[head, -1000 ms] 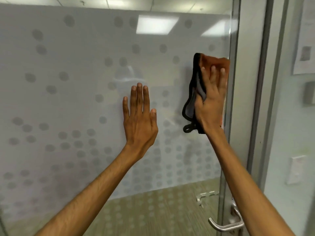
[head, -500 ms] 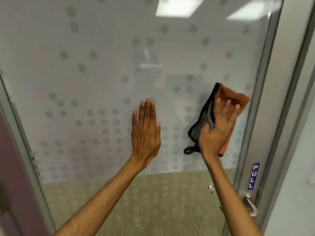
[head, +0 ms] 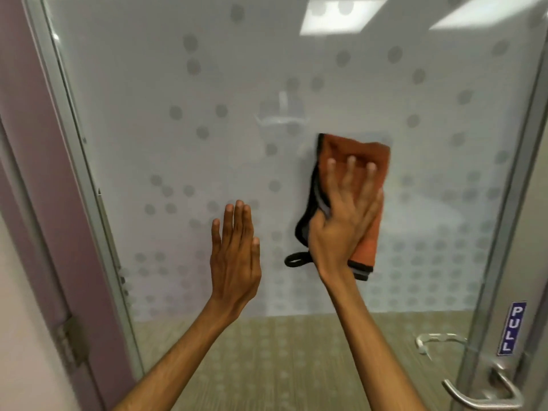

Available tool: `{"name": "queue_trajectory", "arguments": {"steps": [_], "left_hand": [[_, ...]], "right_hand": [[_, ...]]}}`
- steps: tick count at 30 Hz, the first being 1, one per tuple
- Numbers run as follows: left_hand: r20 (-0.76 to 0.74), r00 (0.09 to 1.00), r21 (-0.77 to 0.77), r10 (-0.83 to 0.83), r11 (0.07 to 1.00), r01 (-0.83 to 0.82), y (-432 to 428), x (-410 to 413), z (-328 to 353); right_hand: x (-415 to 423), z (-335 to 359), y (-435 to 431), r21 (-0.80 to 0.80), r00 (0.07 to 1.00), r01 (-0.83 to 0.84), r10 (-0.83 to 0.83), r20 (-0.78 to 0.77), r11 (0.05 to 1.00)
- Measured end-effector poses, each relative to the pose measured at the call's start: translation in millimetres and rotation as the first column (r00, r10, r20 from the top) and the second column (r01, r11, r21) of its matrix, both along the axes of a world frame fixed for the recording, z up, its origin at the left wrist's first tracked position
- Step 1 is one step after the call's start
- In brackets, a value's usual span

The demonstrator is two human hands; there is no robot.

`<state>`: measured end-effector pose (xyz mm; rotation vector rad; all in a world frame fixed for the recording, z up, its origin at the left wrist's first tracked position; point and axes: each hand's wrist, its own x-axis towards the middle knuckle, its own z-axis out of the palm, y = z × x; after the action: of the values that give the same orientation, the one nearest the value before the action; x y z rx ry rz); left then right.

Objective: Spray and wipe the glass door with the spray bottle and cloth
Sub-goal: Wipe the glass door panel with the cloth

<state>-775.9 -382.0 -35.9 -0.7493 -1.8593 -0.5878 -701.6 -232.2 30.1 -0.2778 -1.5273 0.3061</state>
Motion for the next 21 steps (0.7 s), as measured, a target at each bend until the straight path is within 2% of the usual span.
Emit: {"name": "queue_trajectory", "arguments": {"steps": [3,7,9,13,17,21], "left_hand": [[0.018,1.0,0.028,0.016,0.999,-0.017,-15.0,-7.5,1.9],[0.02,0.998,0.047,0.054,0.997,-0.055,-49.5,-23.9,5.7],[0.016,0.998,0.046,0.066,0.997,-0.067,-65.0,-30.4,7.9],[0.043,0.994,0.08,0.102,0.991,-0.105,-86.7,-40.1,13.1],[0.08,0.991,0.132,0.112,0.984,-0.122,-107.9,-48.6,9.5],[0.049,0.993,0.102,0.111,0.988,-0.116,-131.9,-58.5,-0.3]], "right_hand": [[-14.0,-7.8,-36.3,0.182,0.994,-0.051,0.032,0.106,0.982],[-5.9,-55.0,-43.7,0.259,0.972,-0.142,0.086,0.218,0.955],[-2.8,-45.9,-37.6,0.216,0.978,-0.141,0.103,0.179,0.966],[-13.0,18.1,-53.5,0.099,0.997,-0.07,0.067,0.037,0.993],[-32.6,60.1,-85.4,0.179,0.999,-0.033,0.026,0.044,0.983],[-46.1,45.4,-111.7,0.35,0.991,-0.055,0.009,0.131,0.935]]}}
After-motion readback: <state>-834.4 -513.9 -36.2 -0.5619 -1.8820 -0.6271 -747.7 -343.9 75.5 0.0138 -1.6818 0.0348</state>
